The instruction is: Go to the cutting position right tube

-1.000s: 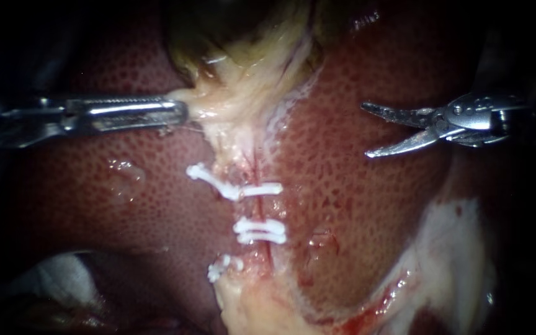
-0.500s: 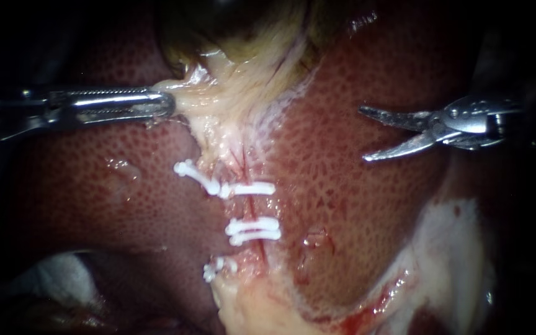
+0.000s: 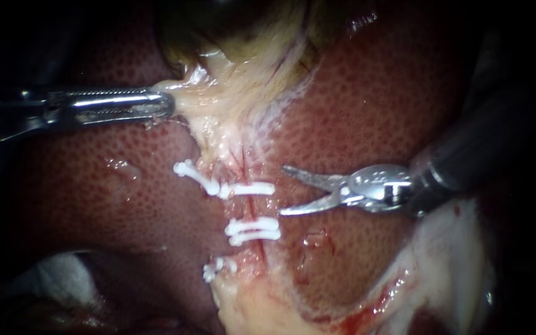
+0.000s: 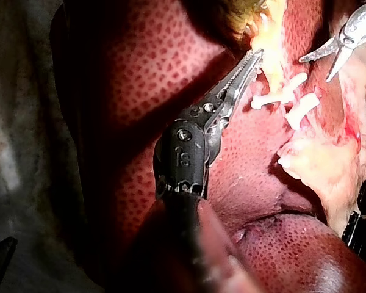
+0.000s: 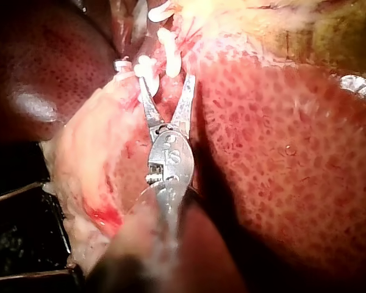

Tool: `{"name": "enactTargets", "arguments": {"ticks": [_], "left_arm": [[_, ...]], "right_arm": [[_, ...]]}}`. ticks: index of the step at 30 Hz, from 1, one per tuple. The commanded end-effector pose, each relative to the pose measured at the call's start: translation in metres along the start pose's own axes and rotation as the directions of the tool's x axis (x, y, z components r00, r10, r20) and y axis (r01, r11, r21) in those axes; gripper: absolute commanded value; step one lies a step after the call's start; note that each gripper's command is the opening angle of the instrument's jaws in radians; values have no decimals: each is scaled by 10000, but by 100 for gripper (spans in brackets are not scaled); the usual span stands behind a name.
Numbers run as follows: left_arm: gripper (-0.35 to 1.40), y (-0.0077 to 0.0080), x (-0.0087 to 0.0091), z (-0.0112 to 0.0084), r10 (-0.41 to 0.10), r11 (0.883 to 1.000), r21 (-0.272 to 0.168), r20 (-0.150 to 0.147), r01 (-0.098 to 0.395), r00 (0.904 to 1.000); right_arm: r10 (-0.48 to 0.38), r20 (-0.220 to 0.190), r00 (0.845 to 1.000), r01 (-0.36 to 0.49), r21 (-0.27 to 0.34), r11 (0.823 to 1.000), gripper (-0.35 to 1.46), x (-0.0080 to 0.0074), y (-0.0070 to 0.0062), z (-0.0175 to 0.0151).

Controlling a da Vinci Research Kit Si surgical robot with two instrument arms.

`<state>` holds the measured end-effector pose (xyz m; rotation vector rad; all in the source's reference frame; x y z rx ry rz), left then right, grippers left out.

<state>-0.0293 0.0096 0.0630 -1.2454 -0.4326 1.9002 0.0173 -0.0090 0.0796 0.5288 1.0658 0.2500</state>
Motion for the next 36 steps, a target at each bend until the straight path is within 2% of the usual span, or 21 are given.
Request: {"name": "enactTargets", "arguments": {"ticks": [1, 4, 8, 16, 27, 36], "left_arm": [[-35, 0, 0, 0, 2, 10000, -8, 3, -2, 10000], [-35, 1, 0, -1, 1, 10000, -6, 3, -1, 10000], [-35, 1, 1, -1, -2, 10000, -4, 3, 2, 10000], [-35, 1, 1, -1, -3, 10000, -3, 3, 3, 10000], [-35, 1, 1, 0, -4, 10000, -1, 2, 4, 10000], [-35, -2, 0, 5, -2, 10000, 14, -3, 2, 10000]], "right_arm": [[48, 53, 10000, -49, 93, 9999, 143, -4, -1, 6], [89, 158, 9998, -93, 257, 9996, 143, -12, -3, 23], [155, 173, 9997, -162, 435, 9989, 143, -15, -3, 35], [290, 135, 9995, -299, 790, 9964, 143, -10, -6, 45], [527, 134, 9985, -542, 1624, 9852, 140, 2, -18, 57], [690, 182, 9974, -713, 2211, 9726, 131, 8, -13, 70]]}}
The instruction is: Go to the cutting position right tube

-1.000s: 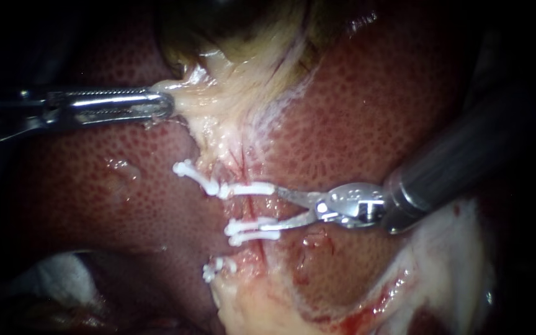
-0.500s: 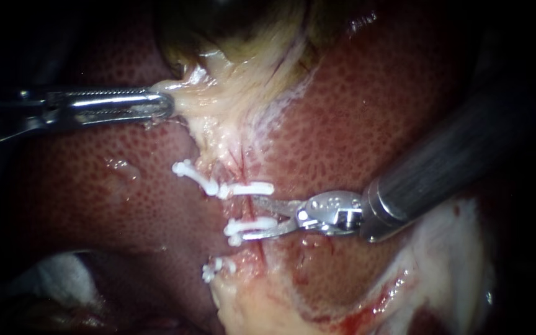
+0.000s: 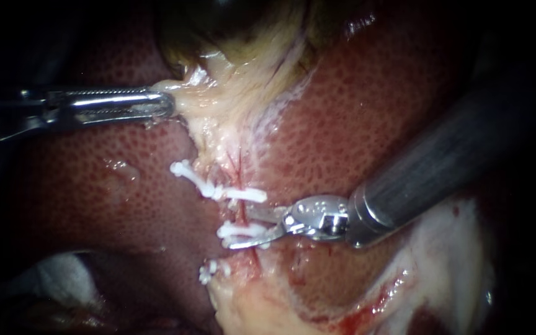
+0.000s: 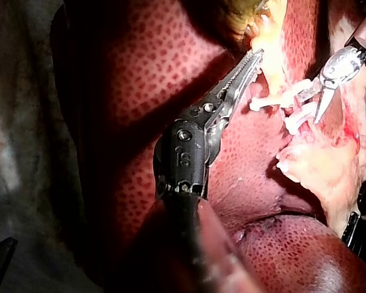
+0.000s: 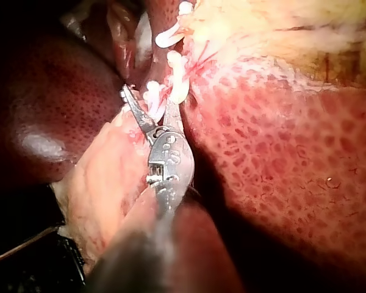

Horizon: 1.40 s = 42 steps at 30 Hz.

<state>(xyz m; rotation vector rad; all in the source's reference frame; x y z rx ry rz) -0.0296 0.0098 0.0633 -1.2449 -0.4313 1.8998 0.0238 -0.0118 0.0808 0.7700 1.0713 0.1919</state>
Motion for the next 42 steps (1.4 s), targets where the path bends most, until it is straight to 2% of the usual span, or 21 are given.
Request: {"name": "enactTargets", "arguments": {"ticks": [1, 12, 22, 27, 35, 42], "left_arm": [[-35, 0, -1, 1, 1, 10000, 5, -1, -1, 10000], [-35, 1, -1, 6, 3, 10000, 39, -11, -2, 10000], [-35, 1, -1, 5, 3, 10000, 39, -11, -3, 10000], [-35, 1, -2, 3, 6, 10000, 25, -7, -6, 10000], [-35, 1, -1, 1, 0, 10000, 15, -3, 0, 10000], [-35, 2, 1, -1, 48, 10000, 10, 1, -48, 10000]], "right_arm": [[13, -3, 10000, -13, 44, 10000, 130, 0, 1, 2], [89, -68, 9999, -86, 385, 9992, 123, 12, 8, 21], [188, -66, 9998, -185, 417, 9990, 123, 10, 7, 17], [278, -25, 9996, -276, 489, 9984, 123, 2, 2, 4], [374, 314, 9988, -384, 335, 9987, 123, -12, -1, -31], [478, 364, 9982, -486, 209, 9986, 123, -14, 0, -53]]}}
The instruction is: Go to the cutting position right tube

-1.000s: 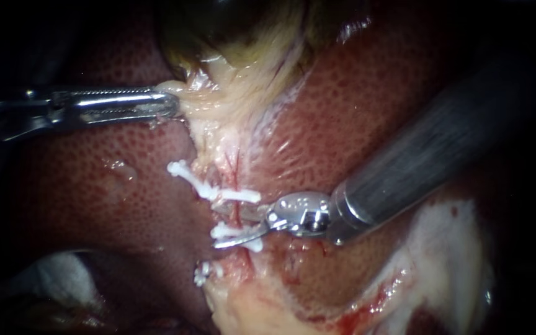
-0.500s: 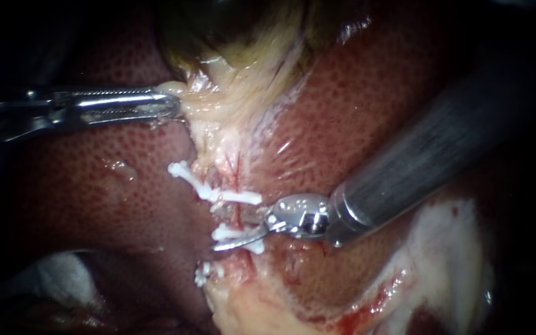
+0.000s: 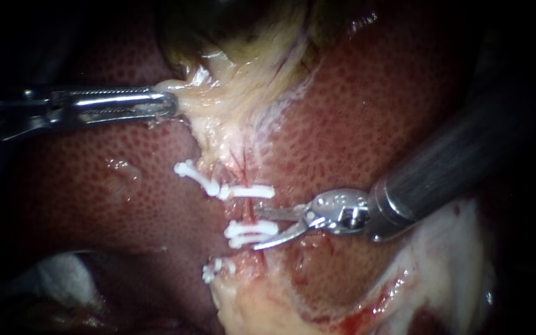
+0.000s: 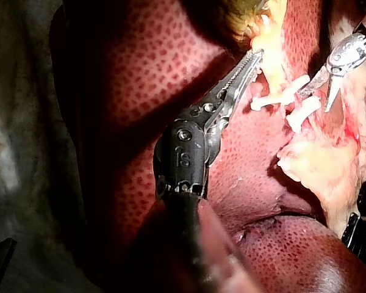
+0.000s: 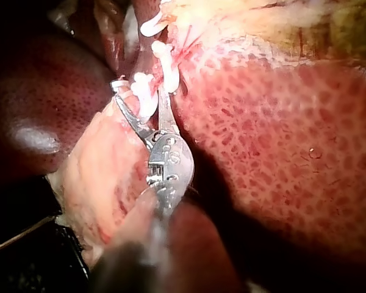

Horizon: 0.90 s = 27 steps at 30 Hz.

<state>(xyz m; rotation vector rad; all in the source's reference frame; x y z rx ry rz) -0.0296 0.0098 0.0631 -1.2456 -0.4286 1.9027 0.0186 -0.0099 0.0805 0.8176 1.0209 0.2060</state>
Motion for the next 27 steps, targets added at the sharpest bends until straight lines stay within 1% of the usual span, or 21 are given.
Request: {"name": "enactTargets", "arguments": {"ticks": [1, 7, 20, 23, 27], "left_arm": [[-35, 0, 0, 0, 14, 10000, 1, -1, -14, 10000], [-35, 2, 0, -2, 12, 10000, 5, 0, -12, 10000], [-35, 5, 2, -2, 2, 10000, 28, -4, -2, 10000], [-35, 5, 2, -2, 2, 10000, 28, -4, -2, 10000], [-35, 5, 2, -2, 2, 10000, 27, -4, -2, 10000]], "right_arm": [[-5, -21, 10000, 5, -8, 10000, 123, 0, 0, 0], [6, -29, 10000, -6, -28, 10000, 123, 0, 1, -3], [26, -40, 10000, -26, -138, 9999, 123, 5, 11, 14], [26, -41, 10000, -26, -142, 9999, 123, 6, 10, 16], [75, -41, 10000, -76, -98, 9999, 123, 8, 6, 18]]}}
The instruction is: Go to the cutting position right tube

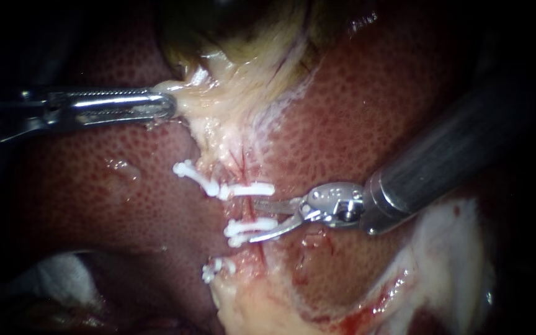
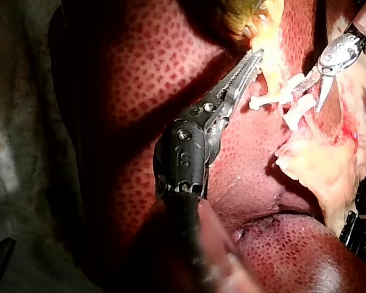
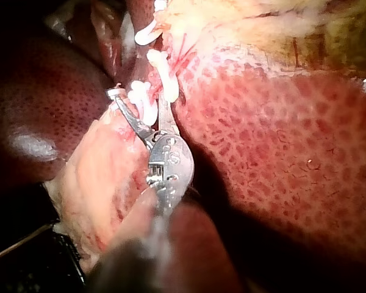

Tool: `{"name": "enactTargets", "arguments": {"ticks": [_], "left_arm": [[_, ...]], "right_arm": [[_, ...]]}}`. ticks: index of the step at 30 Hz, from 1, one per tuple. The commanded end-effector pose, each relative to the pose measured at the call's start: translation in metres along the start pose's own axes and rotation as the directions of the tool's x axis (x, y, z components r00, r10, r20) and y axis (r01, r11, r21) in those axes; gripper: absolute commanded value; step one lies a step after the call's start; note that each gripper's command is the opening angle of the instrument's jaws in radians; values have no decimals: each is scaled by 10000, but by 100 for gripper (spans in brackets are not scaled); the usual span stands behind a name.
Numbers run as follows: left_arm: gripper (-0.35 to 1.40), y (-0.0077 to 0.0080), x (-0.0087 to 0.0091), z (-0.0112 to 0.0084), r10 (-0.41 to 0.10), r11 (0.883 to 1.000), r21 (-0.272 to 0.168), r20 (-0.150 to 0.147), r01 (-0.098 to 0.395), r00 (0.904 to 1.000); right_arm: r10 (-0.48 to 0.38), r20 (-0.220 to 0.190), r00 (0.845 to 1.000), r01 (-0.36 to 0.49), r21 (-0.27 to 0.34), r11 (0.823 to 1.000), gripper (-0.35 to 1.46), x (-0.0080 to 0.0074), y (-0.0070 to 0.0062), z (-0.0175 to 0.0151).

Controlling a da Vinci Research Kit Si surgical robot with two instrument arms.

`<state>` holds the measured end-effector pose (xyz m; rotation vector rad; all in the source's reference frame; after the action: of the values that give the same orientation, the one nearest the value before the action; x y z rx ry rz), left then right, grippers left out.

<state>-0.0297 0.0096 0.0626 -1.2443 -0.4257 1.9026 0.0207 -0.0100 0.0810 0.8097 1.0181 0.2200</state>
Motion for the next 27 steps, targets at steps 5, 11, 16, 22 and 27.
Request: {"name": "enactTargets", "arguments": {"ticks": [5, 11, 16, 22, 27], "left_arm": [[-35, -1, 0, 1, 1, 10000, -3, 0, -1, 10000], [-35, -1, 0, 4, 0, 10000, 18, -6, 0, 10000], [-35, 0, -1, 5, 2, 10000, 25, -9, -2, 10000], [-35, 0, -2, 8, 8, 10000, 42, -15, -8, 10000], [-35, 1, -2, 8, 7, 10000, 47, -16, -7, 10000]], "right_arm": [[108, -49, 9999, -107, 289, 9995, 121, 6, -7, 6], [189, -316, 9993, -176, 419, 9990, 121, 17, 0, 22], [249, -436, 9987, -229, 466, 9987, 120, 23, 2, 31], [405, -676, 9969, -360, 654, 9972, 121, 28, 4, 38], [482, -767, 9959, -411, 916, 9949, 118, 29, 5, 40]]}}
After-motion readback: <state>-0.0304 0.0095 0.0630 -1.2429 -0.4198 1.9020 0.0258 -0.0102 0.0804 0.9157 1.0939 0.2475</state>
